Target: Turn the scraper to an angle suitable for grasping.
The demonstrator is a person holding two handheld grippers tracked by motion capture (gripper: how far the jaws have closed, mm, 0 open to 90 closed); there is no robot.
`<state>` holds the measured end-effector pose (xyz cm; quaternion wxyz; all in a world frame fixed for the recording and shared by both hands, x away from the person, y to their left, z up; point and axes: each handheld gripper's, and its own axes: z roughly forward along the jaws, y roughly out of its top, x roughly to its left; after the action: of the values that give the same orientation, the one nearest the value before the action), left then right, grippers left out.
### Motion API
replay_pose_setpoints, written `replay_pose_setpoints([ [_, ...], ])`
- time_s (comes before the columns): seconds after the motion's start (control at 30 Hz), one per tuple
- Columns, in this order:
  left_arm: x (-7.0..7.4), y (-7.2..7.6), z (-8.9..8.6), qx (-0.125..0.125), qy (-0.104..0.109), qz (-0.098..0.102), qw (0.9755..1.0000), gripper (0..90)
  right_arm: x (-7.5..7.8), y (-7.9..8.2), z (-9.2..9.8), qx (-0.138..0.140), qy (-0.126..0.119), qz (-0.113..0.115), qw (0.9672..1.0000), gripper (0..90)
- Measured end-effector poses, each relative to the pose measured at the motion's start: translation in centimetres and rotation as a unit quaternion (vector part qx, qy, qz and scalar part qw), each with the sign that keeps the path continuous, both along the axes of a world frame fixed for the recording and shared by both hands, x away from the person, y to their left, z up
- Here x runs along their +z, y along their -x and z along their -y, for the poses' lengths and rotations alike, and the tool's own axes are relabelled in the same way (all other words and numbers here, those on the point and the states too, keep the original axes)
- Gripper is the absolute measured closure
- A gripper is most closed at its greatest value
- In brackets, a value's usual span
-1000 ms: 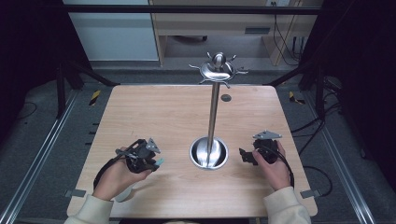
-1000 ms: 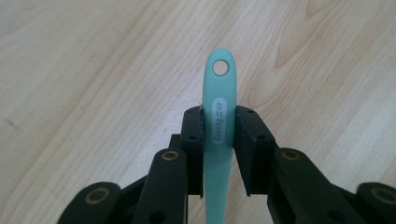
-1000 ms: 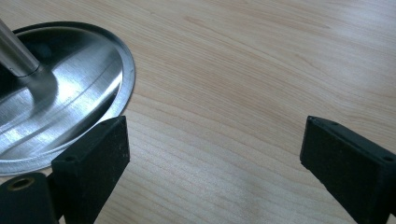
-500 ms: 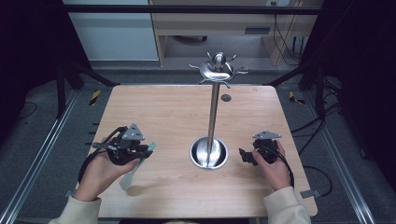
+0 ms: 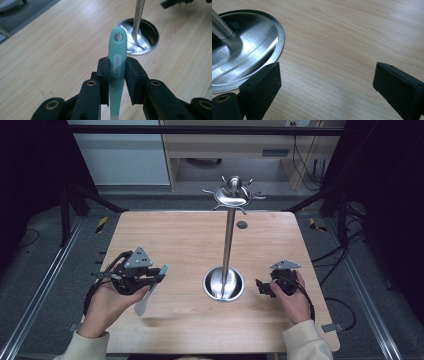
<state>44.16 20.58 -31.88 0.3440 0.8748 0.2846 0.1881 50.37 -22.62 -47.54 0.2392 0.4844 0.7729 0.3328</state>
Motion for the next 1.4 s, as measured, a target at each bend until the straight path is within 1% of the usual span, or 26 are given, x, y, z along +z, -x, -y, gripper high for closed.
replay_pose_setpoints([
  [0.03, 0.3, 0.1, -0.1, -0.001, -0.001, 0.004, 1.0000, 73.9, 0.0, 0.0, 0.0, -0.002, -0.001, -0.002, 1.0000, 8.3],
  [0.07, 0.4, 0.3, 0.0, 0.002, 0.009, 0.008, 0.9999, 73.9, 0.0, 0.0, 0.0, -0.001, 0.000, 0.000, 1.0000, 8.3],
  [0.17, 0.9, 0.6, -0.1, 0.001, 0.016, 0.020, 0.9997, 73.9, -0.1, 0.0, 0.1, -0.004, 0.001, -0.002, 1.0000, 8.3],
  [0.27, 1.0, 0.6, -0.1, 0.005, 0.023, 0.029, 0.9993, 73.9, -0.1, 0.0, 0.0, -0.003, 0.003, -0.001, 1.0000, 8.3],
  [0.33, 1.0, 0.6, -0.1, 0.005, 0.031, 0.031, 0.9990, 73.9, 0.0, 0.1, 0.0, -0.001, 0.005, 0.000, 1.0000, 8.2],
  [0.43, 0.9, 0.5, 0.1, 0.002, 0.035, 0.035, 0.9988, 73.9, -0.1, 0.0, -0.1, -0.001, 0.006, 0.000, 1.0000, 8.3],
  [0.5, 0.9, 0.5, 0.3, -0.001, 0.037, 0.034, 0.9987, 73.9, -0.1, 0.0, -0.1, -0.002, 0.000, -0.001, 1.0000, 8.3],
  [0.6, 0.9, 0.6, 0.6, -0.005, 0.035, 0.037, 0.9987, 73.9, 0.0, 0.0, 0.0, -0.002, 0.000, 0.000, 1.0000, 8.3],
  [0.63, 0.9, 0.7, 0.7, -0.006, 0.032, 0.037, 0.9988, 73.8, 0.0, 0.0, 0.0, -0.001, -0.001, 0.001, 1.0000, 8.3],
  [0.83, 0.9, 0.9, 0.9, -0.007, 0.033, 0.040, 0.9986, 73.8, 0.0, 0.0, 0.0, 0.001, -0.001, 0.002, 1.0000, 8.3],
  [0.93, 1.0, 0.9, 1.0, -0.008, 0.037, 0.044, 0.9983, 73.9, 0.0, 0.0, 0.0, 0.000, -0.001, 0.000, 1.0000, 8.3],
  [0.97, 1.0, 0.9, 1.0, -0.006, 0.042, 0.046, 0.9981, 73.9, -0.1, 0.0, -0.1, -0.002, -0.001, 0.000, 1.0000, 8.3],
  [1.0, 1.0, 1.0, 1.0, -0.008, 0.037, 0.046, 0.9982, 73.9, -0.1, 0.0, -0.1, -0.002, -0.001, -0.001, 1.0000, 8.3],
  [1.07, 1.1, 1.0, 1.0, -0.008, 0.041, 0.050, 0.9979, 73.8, 0.0, 0.0, 0.0, -0.002, 0.000, -0.001, 1.0000, 8.3],
  [1.37, 1.5, 1.2, 1.2, -0.012, 0.042, 0.053, 0.9976, 73.8, -0.1, 0.0, -0.2, 0.001, 0.002, -0.001, 1.0000, 8.3],
  [1.4, 1.6, 1.1, 1.3, -0.012, 0.046, 0.054, 0.9974, 73.8, -0.1, 0.0, -0.2, 0.001, 0.002, -0.001, 1.0000, 8.3],
])
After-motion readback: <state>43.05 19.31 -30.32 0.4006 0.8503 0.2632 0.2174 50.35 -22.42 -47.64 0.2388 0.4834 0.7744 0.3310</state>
